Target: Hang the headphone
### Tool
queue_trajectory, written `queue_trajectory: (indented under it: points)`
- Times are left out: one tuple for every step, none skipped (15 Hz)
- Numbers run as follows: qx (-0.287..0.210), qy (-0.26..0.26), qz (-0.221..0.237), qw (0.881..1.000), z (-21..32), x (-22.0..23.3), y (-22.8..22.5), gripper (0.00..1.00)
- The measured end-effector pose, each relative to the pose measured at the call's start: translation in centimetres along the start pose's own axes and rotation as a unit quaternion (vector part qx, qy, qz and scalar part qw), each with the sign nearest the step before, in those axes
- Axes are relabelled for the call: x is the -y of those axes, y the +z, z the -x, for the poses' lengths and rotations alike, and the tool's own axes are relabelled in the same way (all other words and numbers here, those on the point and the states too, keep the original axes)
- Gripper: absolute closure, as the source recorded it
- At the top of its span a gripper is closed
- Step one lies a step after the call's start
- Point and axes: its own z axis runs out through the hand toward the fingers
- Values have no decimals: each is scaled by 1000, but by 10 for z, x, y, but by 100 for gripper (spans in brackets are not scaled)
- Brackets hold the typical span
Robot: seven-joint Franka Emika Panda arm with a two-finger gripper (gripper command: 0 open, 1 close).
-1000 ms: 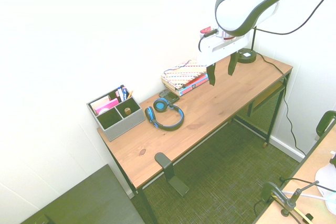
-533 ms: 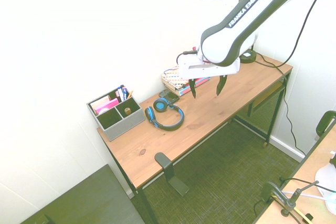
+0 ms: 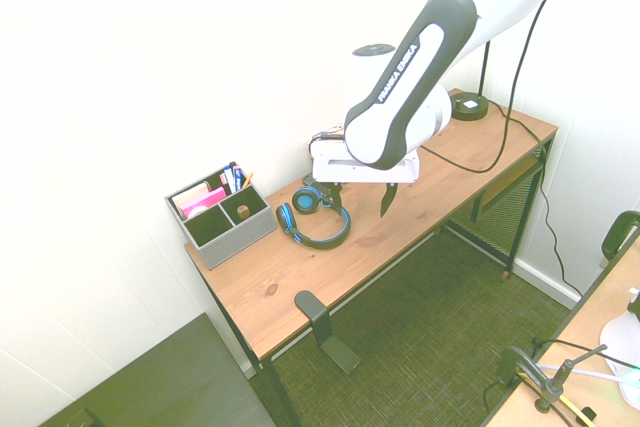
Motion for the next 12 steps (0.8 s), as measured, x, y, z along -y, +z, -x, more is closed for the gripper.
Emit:
queue_trajectory:
  points:
    - [-1,4,4,1000,2,4,9,100]
    - [0,5,7,1000,5,7,16,100]
    - [1,5,8,1000,8,9,23,100]
    - [1,5,9,1000,10,12,28,100]
    - [1,5,10,1000,12,15,32,100]
    - [0,6,11,1000,11,18,36,100]
    - [-1,8,11,1000,9,21,39,100]
    - [-1,8,11,1000,9,24,42,100]
    - [-1,8,11,1000,10,27,45,100]
    - [0,6,12,1000,12,29,48,100]
    - [0,5,13,1000,14,32,50,100]
    - [0,3,15,1000,16,34,54,100]
